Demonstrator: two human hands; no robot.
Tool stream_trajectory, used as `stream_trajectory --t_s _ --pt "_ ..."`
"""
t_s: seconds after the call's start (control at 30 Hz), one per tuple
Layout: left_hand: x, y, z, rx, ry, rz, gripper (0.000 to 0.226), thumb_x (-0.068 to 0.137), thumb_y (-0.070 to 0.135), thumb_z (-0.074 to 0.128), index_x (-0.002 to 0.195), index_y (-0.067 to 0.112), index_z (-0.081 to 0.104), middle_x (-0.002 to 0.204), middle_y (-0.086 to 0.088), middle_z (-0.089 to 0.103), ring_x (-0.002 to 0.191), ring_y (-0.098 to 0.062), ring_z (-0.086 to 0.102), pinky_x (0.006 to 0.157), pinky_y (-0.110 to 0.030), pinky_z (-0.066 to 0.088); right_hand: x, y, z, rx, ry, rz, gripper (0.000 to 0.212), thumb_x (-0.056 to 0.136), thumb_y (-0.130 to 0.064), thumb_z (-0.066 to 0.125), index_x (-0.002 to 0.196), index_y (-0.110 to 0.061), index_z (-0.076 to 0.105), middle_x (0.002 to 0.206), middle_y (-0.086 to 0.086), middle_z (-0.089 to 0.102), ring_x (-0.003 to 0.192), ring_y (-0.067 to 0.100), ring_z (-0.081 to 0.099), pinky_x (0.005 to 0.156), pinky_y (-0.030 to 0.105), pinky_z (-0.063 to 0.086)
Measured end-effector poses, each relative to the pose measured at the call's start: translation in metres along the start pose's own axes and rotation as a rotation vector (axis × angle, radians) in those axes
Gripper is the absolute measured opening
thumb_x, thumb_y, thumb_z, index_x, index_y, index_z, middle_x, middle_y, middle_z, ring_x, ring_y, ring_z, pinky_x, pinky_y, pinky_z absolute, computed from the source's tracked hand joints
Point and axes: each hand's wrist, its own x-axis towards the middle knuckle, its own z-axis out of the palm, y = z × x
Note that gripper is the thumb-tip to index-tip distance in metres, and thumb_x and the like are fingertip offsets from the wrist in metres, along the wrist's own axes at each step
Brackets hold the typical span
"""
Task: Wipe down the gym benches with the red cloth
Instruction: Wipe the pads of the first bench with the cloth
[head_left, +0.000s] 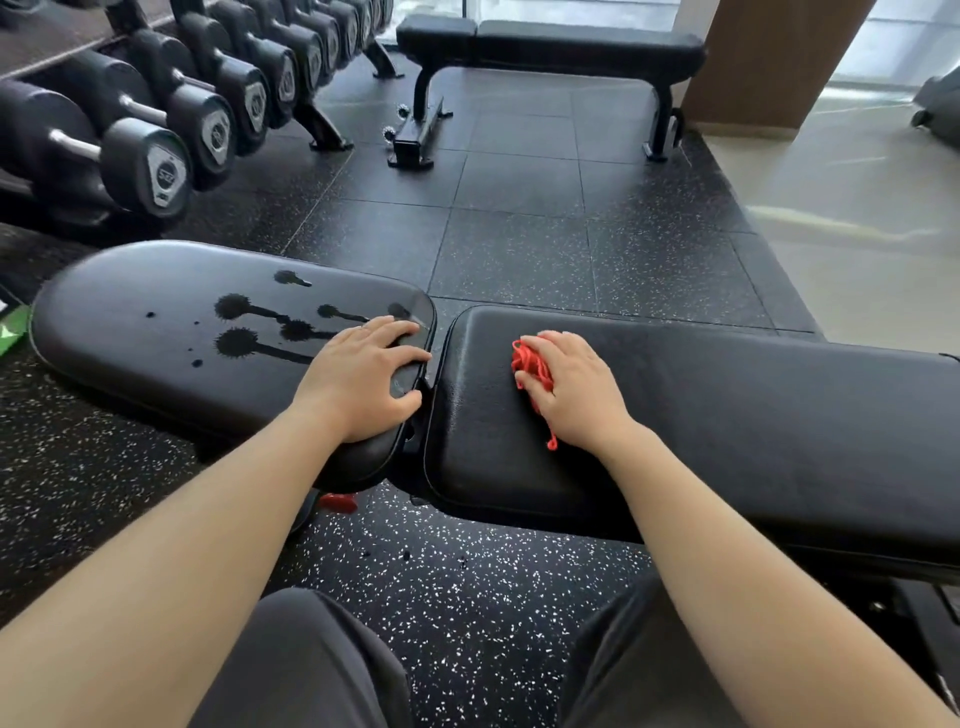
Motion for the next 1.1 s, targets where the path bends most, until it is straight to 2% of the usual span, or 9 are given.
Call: stream_trajectory --t_s 0.17,0.3,0.43,0.53,0.6,0.7,0.77,0.9,1.1 --pt "-0.007 0.001 -0.004 -0.031 -0.004 -0.004 0.059 0.088 0.035 0.054 0.142 0.021 0.037 0.154 0.005 0.024 0.144 -0.013 0.016 0.117 -0.028 0.009 -0.021 -0.025 0.000 0.005 0.060 0.015 0.042 0.093 -0.032 0.051 0.133 -0.022 0.047 0.135 -0.002 0.047 0.128 0.020 0.037 0.101 0.038 0.034" --pt "-0.009 -0.015 -0.020 0.008 -0.075 -0.045 0.063 0.092 0.039 0.047 0.147 0.015 0.026 0.156 0.001 0.019 0.145 -0.014 0.012 0.119 -0.032 0.010 -0.044 -0.045 0.010 0.176 0.094 -0.050 0.034 0.091 -0.026 0.056 0.124 -0.021 0.057 0.130 -0.002 0.052 0.125 0.018 0.044 0.102 0.036 0.036" --pt "-0.013 -0.058 -0.040 0.081 -0.047 -0.094 0.061 0.094 0.042 0.044 0.146 0.015 0.029 0.156 0.000 0.020 0.145 -0.016 0.014 0.118 -0.039 0.013 -0.024 -0.081 0.010 0.476 0.159 0.018 0.022 0.092 -0.016 0.055 0.112 -0.011 0.063 0.122 0.001 0.059 0.118 0.016 0.051 0.100 0.018 0.033" --pt "-0.017 -0.074 -0.038 0.101 -0.069 -0.089 0.062 0.094 0.046 0.039 0.148 0.017 0.025 0.157 0.002 0.016 0.145 -0.015 0.012 0.118 -0.039 0.010 -0.013 -0.099 0.018 0.260 0.061 -0.038 0.027 0.092 -0.029 0.053 0.115 -0.016 0.060 0.123 -0.001 0.057 0.120 0.020 0.049 0.100 0.031 0.038" --pt "-0.018 -0.075 -0.031 0.097 -0.062 -0.078 0.063 0.094 0.050 0.036 0.148 0.021 0.024 0.157 0.004 0.015 0.145 -0.013 0.010 0.118 -0.039 0.008 -0.022 -0.099 0.021 0.088 -0.002 -0.055 0.042 0.091 -0.040 0.053 0.128 -0.021 0.053 0.137 -0.001 0.049 0.132 0.020 0.038 0.108 0.037 0.033" --pt "-0.016 -0.079 -0.026 0.088 -0.039 -0.078 0.065 0.091 0.055 0.033 0.148 0.025 0.022 0.157 0.007 0.015 0.145 -0.011 0.009 0.119 -0.040 0.007 -0.038 -0.092 0.018 0.019 -0.058 -0.092 0.068 0.084 -0.055 0.053 0.142 -0.025 0.036 0.152 -0.001 0.030 0.143 0.023 0.018 0.115 0.035 0.017" --pt "-0.015 -0.081 -0.025 0.089 -0.045 -0.072 0.066 0.092 0.056 0.030 0.149 0.025 0.019 0.158 0.007 0.012 0.145 -0.012 0.006 0.119 -0.040 0.006 -0.041 -0.090 0.020 -0.007 -0.080 -0.106 0.073 0.082 -0.054 0.058 0.144 -0.025 0.033 0.154 -0.002 0.026 0.144 0.022 0.014 0.115 0.034 0.014" --pt "-0.017 -0.080 -0.024 0.077 -0.070 -0.068 0.066 0.093 0.055 0.027 0.150 0.025 0.015 0.159 0.006 0.008 0.146 -0.012 0.003 0.119 -0.040 0.003 -0.034 -0.091 0.023 0.110 -0.007 -0.101 0.056 0.081 -0.032 0.066 0.133 -0.019 0.049 0.141 0.001 0.045 0.133 0.022 0.035 0.112 0.040 0.030" --pt "-0.016 -0.080 -0.027 0.061 -0.064 -0.075 0.066 0.092 0.056 0.027 0.150 0.026 0.015 0.159 0.008 0.007 0.146 -0.011 0.002 0.119 -0.039 0.002 -0.014 -0.097 0.019 0.394 0.198 0.010 0.038 0.081 -0.017 0.066 0.119 -0.017 0.059 0.119 -0.006 0.059 0.115 0.010 0.053 0.103 0.021 0.037"
